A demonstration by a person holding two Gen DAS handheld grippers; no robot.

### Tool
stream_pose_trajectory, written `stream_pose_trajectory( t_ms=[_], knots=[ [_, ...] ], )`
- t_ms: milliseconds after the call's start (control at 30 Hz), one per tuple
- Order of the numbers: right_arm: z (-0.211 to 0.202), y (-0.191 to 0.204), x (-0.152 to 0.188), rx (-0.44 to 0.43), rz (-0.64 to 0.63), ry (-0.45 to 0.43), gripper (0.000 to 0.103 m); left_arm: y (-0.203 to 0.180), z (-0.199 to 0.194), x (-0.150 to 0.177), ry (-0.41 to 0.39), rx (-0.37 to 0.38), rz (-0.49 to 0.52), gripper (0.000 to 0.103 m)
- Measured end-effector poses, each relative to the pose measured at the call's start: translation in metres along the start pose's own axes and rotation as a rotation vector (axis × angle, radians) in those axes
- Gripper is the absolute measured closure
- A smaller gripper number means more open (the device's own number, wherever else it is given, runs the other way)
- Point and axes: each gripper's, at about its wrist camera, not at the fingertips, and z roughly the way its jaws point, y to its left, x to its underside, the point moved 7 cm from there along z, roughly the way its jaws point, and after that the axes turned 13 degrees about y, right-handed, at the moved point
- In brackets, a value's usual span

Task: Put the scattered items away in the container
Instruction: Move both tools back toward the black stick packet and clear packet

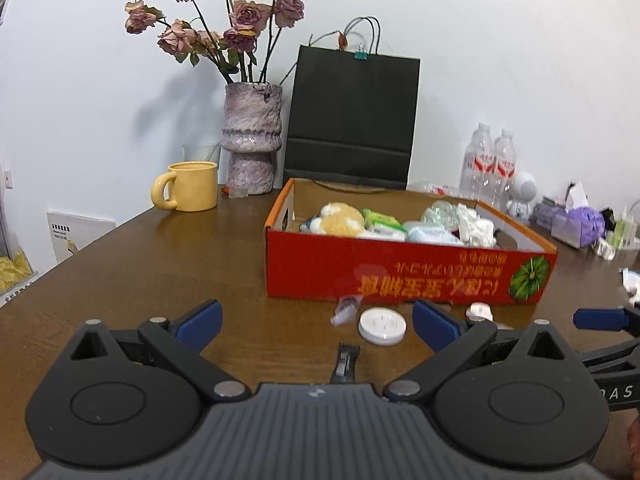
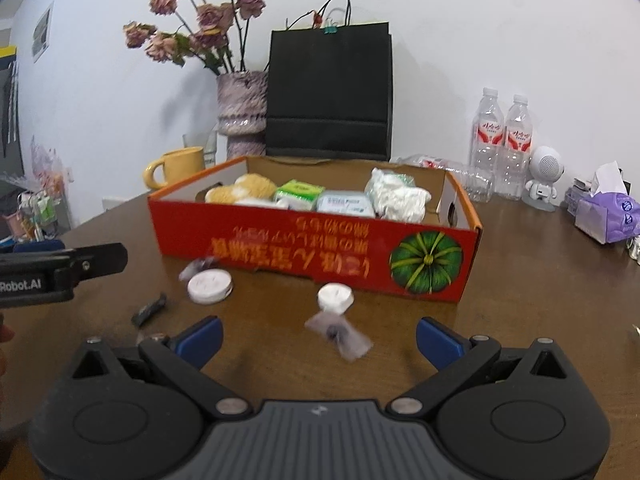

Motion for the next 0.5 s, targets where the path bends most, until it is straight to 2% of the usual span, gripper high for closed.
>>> stream_pose_trajectory(
  t_ms=[500],
  knots=[
    [-0.0077,0.0073,0.0085,0.033,-0.040,0.002,0.000,-0.0085,0.0000,0.0079,0.016,-0.099,0.066,0.000]
  ],
)
